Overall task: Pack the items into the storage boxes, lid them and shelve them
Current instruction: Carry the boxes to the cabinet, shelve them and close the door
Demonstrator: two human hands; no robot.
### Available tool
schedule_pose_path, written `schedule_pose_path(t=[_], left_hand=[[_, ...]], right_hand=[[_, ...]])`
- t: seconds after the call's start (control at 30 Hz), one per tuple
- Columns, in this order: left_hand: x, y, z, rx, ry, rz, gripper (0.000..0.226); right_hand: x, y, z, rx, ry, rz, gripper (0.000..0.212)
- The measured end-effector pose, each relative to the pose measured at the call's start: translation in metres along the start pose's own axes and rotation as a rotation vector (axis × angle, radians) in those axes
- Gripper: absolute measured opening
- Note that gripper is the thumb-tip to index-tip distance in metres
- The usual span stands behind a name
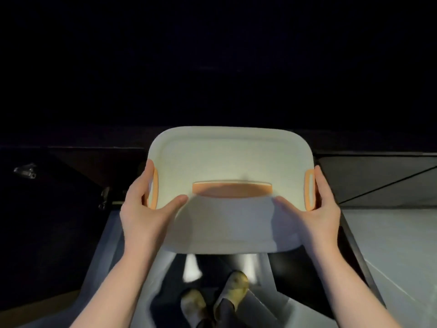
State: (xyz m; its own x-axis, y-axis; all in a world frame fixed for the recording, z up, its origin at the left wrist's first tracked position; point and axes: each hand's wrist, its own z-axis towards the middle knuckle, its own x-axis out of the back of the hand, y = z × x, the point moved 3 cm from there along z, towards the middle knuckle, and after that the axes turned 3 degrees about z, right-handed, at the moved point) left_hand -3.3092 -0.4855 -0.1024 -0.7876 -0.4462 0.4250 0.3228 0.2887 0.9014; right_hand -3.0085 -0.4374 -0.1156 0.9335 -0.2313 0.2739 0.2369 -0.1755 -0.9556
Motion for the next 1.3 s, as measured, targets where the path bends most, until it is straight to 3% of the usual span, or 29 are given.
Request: schedule_pose_path(t=[0.17, 0.4, 0.5, 0.6, 0.87, 1.1, 1.3], left_hand=[[-0.002, -0.052, -0.002, 0.068, -0.044, 0.01, 0.085], [-0.052, -0.14, 0.009, 0.177, -0.054, 0.067, 0.086], [-0.089, -0.181, 0.028, 0.199, -0.067, 0.063, 0.086], [-0.128, -0.227, 0.051, 0.24, -0.098, 0.053, 0.087], [-0.231, -0.332, 0.126, 0.246, -0.145, 0.172, 0.087], [-0.299, -0.394, 0.177, 0.299, -0.181, 0.209, 0.09], [-0.329, -0.431, 0.203, 0.212, -0.241, 0.332, 0.085]], right_hand=[[-0.02, 0.058, -0.022, -0.089, -0.016, -0.011, 0.101], [-0.053, 0.146, -0.008, -0.191, -0.052, 0.019, 0.086], [-0.067, 0.188, 0.013, -0.212, -0.029, -0.069, 0.091], [-0.081, 0.232, 0.04, -0.196, -0.053, -0.122, 0.075], [-0.126, 0.349, 0.133, -0.214, -0.094, -0.261, 0.097], [-0.159, 0.425, 0.202, -0.203, -0.11, -0.319, 0.071], [-0.179, 0.513, 0.241, -0.245, -0.211, -0.391, 0.108]])
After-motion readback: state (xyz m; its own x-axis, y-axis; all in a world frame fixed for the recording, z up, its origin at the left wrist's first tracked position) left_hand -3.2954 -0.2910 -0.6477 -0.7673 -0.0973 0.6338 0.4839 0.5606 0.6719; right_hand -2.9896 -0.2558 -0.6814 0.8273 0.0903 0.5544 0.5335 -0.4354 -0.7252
